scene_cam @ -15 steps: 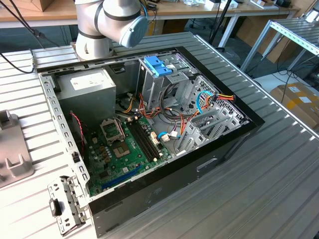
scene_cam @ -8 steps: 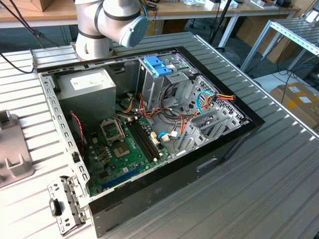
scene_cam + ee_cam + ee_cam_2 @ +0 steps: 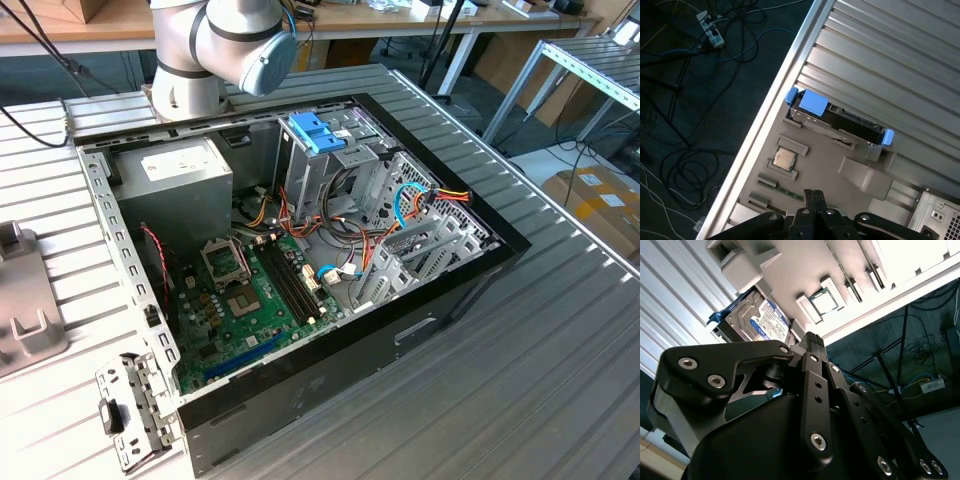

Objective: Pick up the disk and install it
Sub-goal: 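Pick up the disk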

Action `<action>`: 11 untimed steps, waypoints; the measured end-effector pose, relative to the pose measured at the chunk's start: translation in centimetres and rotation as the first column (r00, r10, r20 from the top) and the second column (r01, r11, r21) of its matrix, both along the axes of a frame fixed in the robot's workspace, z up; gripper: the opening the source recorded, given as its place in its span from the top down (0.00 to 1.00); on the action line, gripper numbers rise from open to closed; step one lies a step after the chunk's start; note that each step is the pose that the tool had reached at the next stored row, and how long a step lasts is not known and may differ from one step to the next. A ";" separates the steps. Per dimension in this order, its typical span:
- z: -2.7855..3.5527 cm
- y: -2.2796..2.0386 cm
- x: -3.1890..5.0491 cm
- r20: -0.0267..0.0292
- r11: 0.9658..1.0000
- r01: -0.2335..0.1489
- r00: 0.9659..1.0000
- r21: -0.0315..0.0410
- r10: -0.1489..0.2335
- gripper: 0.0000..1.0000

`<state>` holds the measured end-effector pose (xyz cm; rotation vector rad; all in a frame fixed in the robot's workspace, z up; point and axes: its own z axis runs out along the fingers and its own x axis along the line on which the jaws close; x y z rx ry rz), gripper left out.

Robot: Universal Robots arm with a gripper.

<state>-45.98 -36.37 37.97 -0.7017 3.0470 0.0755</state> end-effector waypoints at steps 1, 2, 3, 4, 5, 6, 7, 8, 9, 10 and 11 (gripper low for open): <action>0.00 0.00 0.00 0.000 1.000 -0.008 1.000 0.000 0.008 0.89; 0.00 0.00 0.00 0.000 1.000 -0.017 1.000 0.000 0.017 0.89; 0.00 0.00 0.00 0.000 1.000 -0.026 1.000 0.000 0.026 0.89; 0.00 0.00 0.00 0.000 1.000 -0.032 1.000 0.000 0.032 0.89; 0.00 0.00 0.00 0.000 0.999 -0.035 0.999 0.000 0.035 0.89; 0.00 0.00 0.00 0.000 0.999 -0.040 0.999 0.000 0.040 0.89; 0.00 0.00 0.00 0.000 0.999 -0.043 0.999 0.000 0.043 0.89; 0.00 0.00 0.00 0.000 0.999 -0.051 0.999 0.000 0.051 0.89; 0.00 0.00 0.00 0.000 0.998 -0.056 0.998 0.000 0.056 0.89; 0.00 0.00 0.00 0.000 0.998 -0.060 0.998 0.000 0.060 0.89; 0.00 0.00 0.00 0.000 0.998 -0.065 0.998 0.000 0.065 0.89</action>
